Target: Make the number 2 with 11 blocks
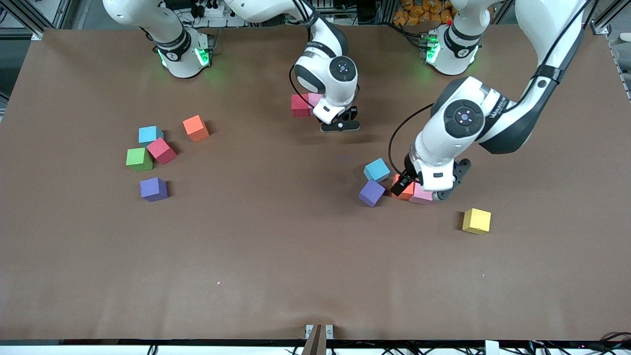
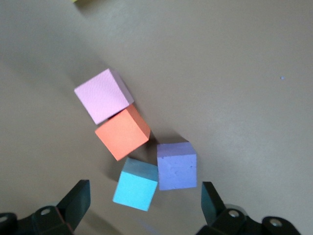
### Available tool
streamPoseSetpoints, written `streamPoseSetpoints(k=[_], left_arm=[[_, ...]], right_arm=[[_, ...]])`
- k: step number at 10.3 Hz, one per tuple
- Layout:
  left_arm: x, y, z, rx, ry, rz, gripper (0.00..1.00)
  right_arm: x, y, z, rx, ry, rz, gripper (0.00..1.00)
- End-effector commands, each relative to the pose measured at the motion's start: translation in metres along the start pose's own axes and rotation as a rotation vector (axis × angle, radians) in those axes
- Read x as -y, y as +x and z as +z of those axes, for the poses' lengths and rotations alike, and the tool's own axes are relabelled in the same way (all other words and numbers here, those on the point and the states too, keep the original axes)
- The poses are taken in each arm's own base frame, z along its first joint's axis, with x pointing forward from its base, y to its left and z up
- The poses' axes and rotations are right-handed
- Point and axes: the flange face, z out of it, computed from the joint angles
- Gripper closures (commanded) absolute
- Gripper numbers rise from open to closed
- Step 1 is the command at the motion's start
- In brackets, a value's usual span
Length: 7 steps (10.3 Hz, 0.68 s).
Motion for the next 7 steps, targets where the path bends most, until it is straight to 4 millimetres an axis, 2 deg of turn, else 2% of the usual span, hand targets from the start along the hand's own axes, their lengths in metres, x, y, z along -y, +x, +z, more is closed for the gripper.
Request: streamPoseSetpoints(k=[1, 2, 3, 5, 7], left_arm=[[0.006, 0.006, -0.002, -0.016, 0.027, 0.24, 0.0], [0.011, 0.011, 0.006, -0.024, 0.048, 0.347, 0.0], [0.015, 0.024, 0.014, -0.019, 0.06, 0.358, 0.0], [0.011, 0.021, 0.019, -0.004, 0.057, 0.335, 0.0], [0.001, 0.009, 0.026, 0.005, 0.033, 0.354, 0.0]], right_arm=[[0.0, -0.016, 0.015, 0.009, -0.031, 0.003, 0.77], [0.002, -0.018, 0.014, 0.003, -0.034, -0.009, 0.42], [0.002, -0.018, 0.011, -0.005, -0.039, -0.017, 0.0], [0.004, -0.01, -0.003, -0.028, -0.024, -0.018, 0.0], [0.003, -0.007, -0.029, -0.034, -0.008, -0.012, 0.0]])
